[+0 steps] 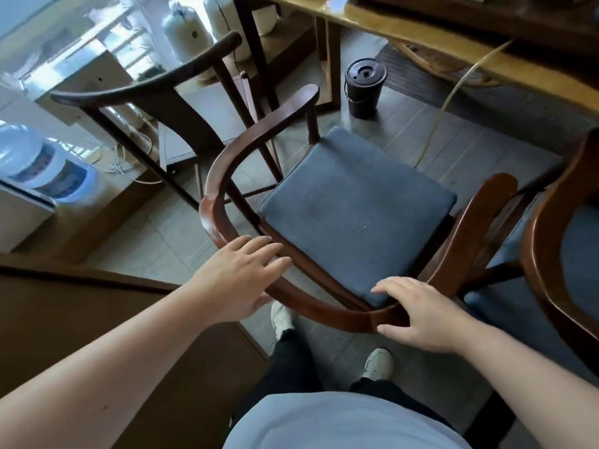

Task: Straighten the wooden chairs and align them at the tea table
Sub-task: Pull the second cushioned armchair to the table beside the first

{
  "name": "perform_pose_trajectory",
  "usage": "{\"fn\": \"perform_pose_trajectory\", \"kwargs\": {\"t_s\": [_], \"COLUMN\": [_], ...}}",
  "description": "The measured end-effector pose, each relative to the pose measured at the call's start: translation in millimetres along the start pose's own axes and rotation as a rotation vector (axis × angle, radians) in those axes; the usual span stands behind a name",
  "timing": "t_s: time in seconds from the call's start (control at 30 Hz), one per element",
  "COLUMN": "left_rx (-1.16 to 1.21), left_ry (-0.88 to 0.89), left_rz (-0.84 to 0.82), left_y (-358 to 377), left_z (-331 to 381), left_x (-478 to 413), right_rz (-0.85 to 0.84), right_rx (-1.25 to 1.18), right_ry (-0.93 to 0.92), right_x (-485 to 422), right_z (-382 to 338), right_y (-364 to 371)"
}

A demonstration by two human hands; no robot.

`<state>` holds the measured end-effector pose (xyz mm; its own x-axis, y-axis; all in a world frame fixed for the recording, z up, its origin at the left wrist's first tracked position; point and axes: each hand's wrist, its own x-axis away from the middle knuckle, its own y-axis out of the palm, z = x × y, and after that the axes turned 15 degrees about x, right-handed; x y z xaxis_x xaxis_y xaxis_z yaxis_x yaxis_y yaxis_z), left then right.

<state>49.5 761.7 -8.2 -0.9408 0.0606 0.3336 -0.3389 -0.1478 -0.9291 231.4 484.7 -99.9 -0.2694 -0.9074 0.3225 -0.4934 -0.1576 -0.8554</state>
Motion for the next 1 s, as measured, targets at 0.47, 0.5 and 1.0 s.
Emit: {"fn": "perform_pose_trajectory", "kwargs": {"t_s": [0.47,0.5,1.0], "left_rx": [0.262,0.249,0.209], "left_ry": [0.446,0.474,0.684], "left_rz": [-0.061,-0.077,-0.061], "left_y": [-1.1,1.0,42.3], "left_z": [-116.2,-131.0,-189.2], "left_x": [-31.9,-33.4,-50.8], "right_rz": [0.042,0.027,0.495], "right_rx": [-0.257,-0.239,0.036], "right_ry": [0.302,0.316,0.641], "right_x": [-10.4,-13.3,-48.9], "right_z": [-82.8,-92.8,-135.4], "right_y": [11.7,20.1,85.6]}}
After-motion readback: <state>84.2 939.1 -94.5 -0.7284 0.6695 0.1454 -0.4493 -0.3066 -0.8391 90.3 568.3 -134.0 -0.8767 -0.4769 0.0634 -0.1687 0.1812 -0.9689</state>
